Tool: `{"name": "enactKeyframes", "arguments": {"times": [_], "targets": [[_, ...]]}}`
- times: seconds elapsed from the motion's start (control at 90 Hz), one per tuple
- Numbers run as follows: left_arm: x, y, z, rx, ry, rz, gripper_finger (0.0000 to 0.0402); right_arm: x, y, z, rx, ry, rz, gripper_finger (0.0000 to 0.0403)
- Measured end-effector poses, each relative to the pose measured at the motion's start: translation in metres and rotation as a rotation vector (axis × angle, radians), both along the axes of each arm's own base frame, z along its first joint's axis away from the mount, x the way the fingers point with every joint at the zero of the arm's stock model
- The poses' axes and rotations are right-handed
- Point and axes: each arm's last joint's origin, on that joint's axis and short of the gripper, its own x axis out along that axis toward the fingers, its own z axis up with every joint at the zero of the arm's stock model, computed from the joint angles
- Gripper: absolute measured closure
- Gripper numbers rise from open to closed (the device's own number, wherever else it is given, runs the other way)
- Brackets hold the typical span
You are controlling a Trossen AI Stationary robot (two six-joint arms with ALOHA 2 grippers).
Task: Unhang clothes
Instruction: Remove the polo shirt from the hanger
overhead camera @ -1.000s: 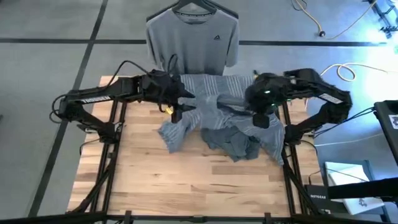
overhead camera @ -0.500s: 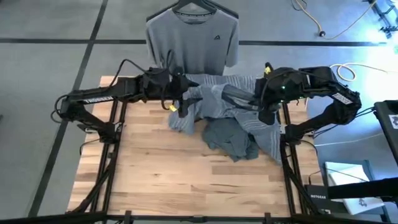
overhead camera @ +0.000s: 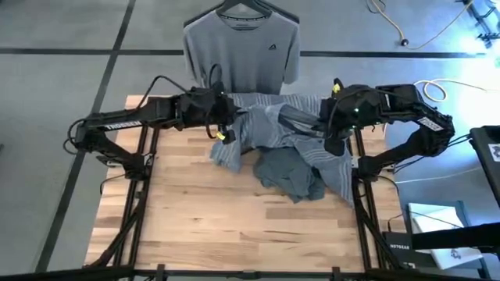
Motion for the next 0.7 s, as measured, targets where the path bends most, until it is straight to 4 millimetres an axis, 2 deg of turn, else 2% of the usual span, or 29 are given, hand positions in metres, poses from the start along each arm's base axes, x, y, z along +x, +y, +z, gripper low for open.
{"name": "enactKeyframes", "arguments": {"times": [0.2, 0.411, 0.5, 0.7], "targets": [[-0.018, 0.005, -0.004, -0.026, 0.104, 0.075, 0.0401, -0.012, 0.001, -0.015, 0.027, -0.078, -0.012, 0.0380], [-0.029, 0.011, -0.010, -0.066, 0.194, 0.124, 0.0401, -0.009, 0.003, -0.032, 0.059, -0.224, 0.042, 0.0380], [-0.030, 0.013, -0.021, -0.094, 0.226, 0.150, 0.0401, -0.005, 0.003, -0.037, 0.072, -0.272, 0.074, 0.0380], [-0.041, 0.009, -0.049, -0.176, 0.307, 0.115, 0.0402, -0.008, 0.005, -0.044, 0.095, -0.235, 0.099, 0.0380]]}}
